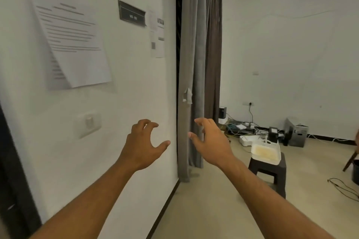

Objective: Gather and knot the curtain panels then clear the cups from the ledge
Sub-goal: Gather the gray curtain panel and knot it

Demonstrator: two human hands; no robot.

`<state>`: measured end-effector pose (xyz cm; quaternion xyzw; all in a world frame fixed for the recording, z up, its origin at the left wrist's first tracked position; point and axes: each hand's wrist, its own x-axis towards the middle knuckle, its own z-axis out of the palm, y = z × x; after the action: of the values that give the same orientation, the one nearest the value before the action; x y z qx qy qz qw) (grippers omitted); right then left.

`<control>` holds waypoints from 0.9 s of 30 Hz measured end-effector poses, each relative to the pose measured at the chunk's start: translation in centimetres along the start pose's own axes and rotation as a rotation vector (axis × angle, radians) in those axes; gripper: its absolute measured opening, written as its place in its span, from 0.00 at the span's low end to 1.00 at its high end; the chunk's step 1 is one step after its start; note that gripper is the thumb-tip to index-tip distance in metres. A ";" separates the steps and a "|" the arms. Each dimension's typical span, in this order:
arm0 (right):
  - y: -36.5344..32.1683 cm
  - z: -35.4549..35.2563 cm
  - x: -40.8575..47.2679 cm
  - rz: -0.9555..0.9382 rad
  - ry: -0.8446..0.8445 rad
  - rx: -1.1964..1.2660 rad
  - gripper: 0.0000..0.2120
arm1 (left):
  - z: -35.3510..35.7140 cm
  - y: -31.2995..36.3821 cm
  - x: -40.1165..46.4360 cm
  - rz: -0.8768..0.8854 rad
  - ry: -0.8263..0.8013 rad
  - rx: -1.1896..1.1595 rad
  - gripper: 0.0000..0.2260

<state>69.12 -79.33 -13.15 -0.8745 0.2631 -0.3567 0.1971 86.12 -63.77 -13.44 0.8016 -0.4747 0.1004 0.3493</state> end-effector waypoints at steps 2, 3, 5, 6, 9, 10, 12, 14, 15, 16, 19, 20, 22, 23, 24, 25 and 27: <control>3.0 0.0 3.7 0.004 0.021 -0.022 0.26 | 2.6 0.5 4.6 0.018 0.009 0.015 0.32; 4.4 0.0 5.5 0.008 0.032 -0.034 0.26 | 3.9 0.6 6.9 0.036 0.018 0.021 0.32; 6.9 0.0 9.3 0.013 0.053 -0.042 0.28 | 6.3 0.6 11.4 0.064 0.023 0.018 0.33; 8.3 0.1 11.4 0.014 0.069 -0.046 0.28 | 7.7 0.4 13.7 0.075 0.023 0.010 0.34; 11.9 0.4 18.0 0.027 0.113 -0.051 0.30 | 11.0 0.1 20.9 0.100 0.036 -0.004 0.34; 13.3 0.5 20.6 0.025 0.122 -0.057 0.30 | 12.1 0.2 23.7 0.108 0.041 -0.011 0.34; 16.0 0.7 25.4 0.014 0.135 -0.082 0.31 | 14.0 0.2 29.1 0.134 0.055 -0.008 0.35; 18.5 0.6 29.8 0.009 0.164 -0.093 0.31 | 15.4 0.7 34.2 0.167 0.072 -0.006 0.35; 19.9 0.5 32.1 0.008 0.176 -0.094 0.32 | 16.2 1.0 36.9 0.185 0.081 -0.003 0.35; 21.2 0.4 34.1 0.007 0.188 -0.095 0.32 | 17.0 1.3 39.4 0.200 0.087 0.003 0.35; 25.1 0.3 40.2 -0.009 0.213 -0.108 0.33 | 19.3 2.1 46.3 0.227 0.094 0.018 0.35; 26.5 0.3 42.3 -0.015 0.219 -0.108 0.33 | 20.3 2.3 48.7 0.232 0.099 0.024 0.35; 29.4 0.4 46.4 -0.029 0.223 -0.111 0.33 | 22.3 2.6 53.3 0.234 0.123 0.039 0.35; 30.7 0.4 48.5 -0.037 0.224 -0.117 0.34 | 23.2 2.8 55.4 0.231 0.135 0.043 0.35; 31.9 0.5 50.3 -0.045 0.226 -0.121 0.34 | 24.0 2.9 57.1 0.224 0.142 0.040 0.34; 33.1 0.5 52.5 -0.055 0.229 -0.119 0.35 | 25.0 3.1 59.2 0.217 0.151 0.038 0.34; 35.4 0.6 57.0 -0.083 0.235 -0.105 0.37 | 26.9 3.4 63.3 0.209 0.180 0.034 0.35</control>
<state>92.80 -141.24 -2.75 -0.8459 0.2663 -0.4501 0.1041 112.20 -126.13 -0.49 0.7411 -0.5208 0.2158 0.3647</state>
